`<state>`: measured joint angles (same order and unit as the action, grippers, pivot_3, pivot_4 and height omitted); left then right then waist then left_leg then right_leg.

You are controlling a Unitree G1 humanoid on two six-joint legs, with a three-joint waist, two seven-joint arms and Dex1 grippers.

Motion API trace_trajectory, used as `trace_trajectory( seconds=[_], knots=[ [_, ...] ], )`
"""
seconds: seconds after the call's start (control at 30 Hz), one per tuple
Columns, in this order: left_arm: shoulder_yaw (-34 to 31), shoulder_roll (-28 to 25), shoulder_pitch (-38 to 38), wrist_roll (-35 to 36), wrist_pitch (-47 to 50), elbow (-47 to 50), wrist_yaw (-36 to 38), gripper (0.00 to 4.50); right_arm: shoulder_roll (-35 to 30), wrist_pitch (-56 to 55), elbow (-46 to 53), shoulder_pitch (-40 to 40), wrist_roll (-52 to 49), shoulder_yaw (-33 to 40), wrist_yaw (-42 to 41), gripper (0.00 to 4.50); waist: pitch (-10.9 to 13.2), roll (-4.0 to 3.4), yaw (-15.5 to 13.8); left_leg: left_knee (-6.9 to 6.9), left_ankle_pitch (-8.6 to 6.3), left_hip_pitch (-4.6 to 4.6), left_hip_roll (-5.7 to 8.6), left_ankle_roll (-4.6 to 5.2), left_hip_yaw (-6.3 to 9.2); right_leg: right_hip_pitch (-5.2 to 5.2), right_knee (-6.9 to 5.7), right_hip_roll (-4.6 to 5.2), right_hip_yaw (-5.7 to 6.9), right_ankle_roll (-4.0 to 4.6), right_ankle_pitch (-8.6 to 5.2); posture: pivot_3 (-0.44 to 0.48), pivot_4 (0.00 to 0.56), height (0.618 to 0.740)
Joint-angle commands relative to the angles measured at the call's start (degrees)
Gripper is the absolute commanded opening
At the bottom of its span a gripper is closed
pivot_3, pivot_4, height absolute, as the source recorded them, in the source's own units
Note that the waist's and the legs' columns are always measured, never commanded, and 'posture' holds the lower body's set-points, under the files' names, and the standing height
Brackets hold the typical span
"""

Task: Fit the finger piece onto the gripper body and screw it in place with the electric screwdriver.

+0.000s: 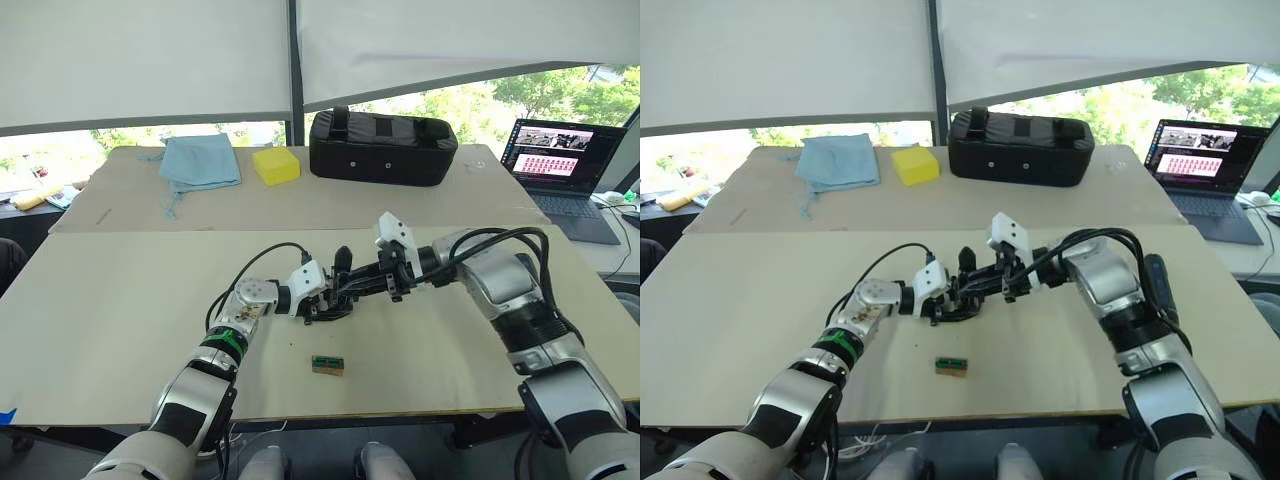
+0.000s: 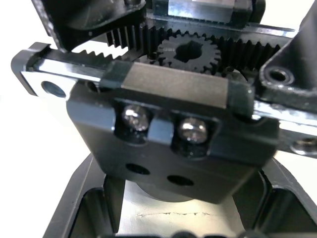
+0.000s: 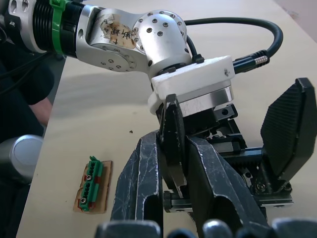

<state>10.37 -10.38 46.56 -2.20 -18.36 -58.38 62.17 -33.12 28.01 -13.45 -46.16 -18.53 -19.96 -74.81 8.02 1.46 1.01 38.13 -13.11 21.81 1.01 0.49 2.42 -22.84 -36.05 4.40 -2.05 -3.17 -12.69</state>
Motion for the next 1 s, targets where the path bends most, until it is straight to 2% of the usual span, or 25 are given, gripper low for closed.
trace_trajectory(
  seconds=[0.03, 0.27, 0.5, 0.6, 0.63, 0.77, 1.0],
  knots=[
    [-0.58, 0.19, 2.30, 0.89, -0.37, 0.92, 1.05, 2.33, -2.29, 5.10, -5.50, 4.64, 9.65, -8.79, 1.34, 0.33, 0.00, 0.00, -0.01, -0.01, 0.00, 0.00, 0.00, 0.00, 0.00, 0.01, 0.01, 0.00, 0.00, 0.00, 0.00, 0.000, 0.150, 0.740],
    [-0.42, 0.37, 1.68, 0.82, -0.70, 0.90, 1.07, 2.33, -2.50, 5.15, -4.95, 5.06, 8.99, -7.45, 1.92, 0.33, 0.00, 0.00, -0.02, -0.01, 0.00, -0.01, 0.00, 0.00, 0.00, 0.02, 0.01, 0.00, 0.00, -0.02, -0.01, 0.000, 0.150, 0.740],
    [-0.45, 0.45, 1.86, 0.78, -0.61, 0.77, 0.99, 2.33, -1.10, -0.48, -0.67, 6.74, 6.32, -1.77, 4.87, 0.33, 0.00, 0.01, -0.14, -0.02, 0.00, 0.04, 0.01, 0.00, 0.02, 0.00, 0.04, 0.01, 0.02, -0.03, -0.02, 0.000, 0.150, 0.740],
    [-0.48, 0.46, 2.01, 0.77, -0.60, 0.58, 1.04, 2.33, -0.18, 1.09, 1.92, 6.40, 2.47, 2.19, 5.15, 0.33, 0.01, 0.01, -0.17, -0.02, 0.00, 0.17, 0.01, -0.01, 0.02, -0.13, 0.03, 0.01, 0.02, -0.04, -0.02, 0.000, 0.150, 0.740],
    [-0.47, 0.50, 2.07, 0.76, -0.58, 0.54, 1.09, 2.33, -0.05, 2.34, 3.57, 6.31, 0.59, 3.75, 4.75, 1.40, 0.02, 0.03, -0.18, -0.02, 0.00, 0.26, 0.01, 0.00, 0.02, -0.21, 0.03, 0.01, 0.01, -0.04, -0.01, 0.000, 0.150, 0.740],
    [-0.47, 0.81, 2.10, 0.79, -0.60, 0.43, 1.62, 2.33, -1.06, 0.60, 9.67, 7.44, -0.28, 6.29, 4.81, 2.67, 0.36, -0.02, -0.22, 0.02, 0.02, 0.72, 0.09, 0.00, -0.02, -0.73, -0.06, 0.05, -0.08, 0.38, 0.27, 0.000, 0.150, 0.740],
    [-0.26, 1.53, 1.46, 0.39, -1.15, -0.09, 1.63, 2.33, -5.34, 2.34, 17.26, 11.67, -0.46, 9.28, 7.76, 2.71, 0.38, 0.00, -0.69, 0.12, 0.02, 1.43, 0.14, 0.00, 0.02, -1.37, -0.04, 0.07, -0.01, 0.39, 0.29, 0.000, 0.150, 0.740]
  ],
)
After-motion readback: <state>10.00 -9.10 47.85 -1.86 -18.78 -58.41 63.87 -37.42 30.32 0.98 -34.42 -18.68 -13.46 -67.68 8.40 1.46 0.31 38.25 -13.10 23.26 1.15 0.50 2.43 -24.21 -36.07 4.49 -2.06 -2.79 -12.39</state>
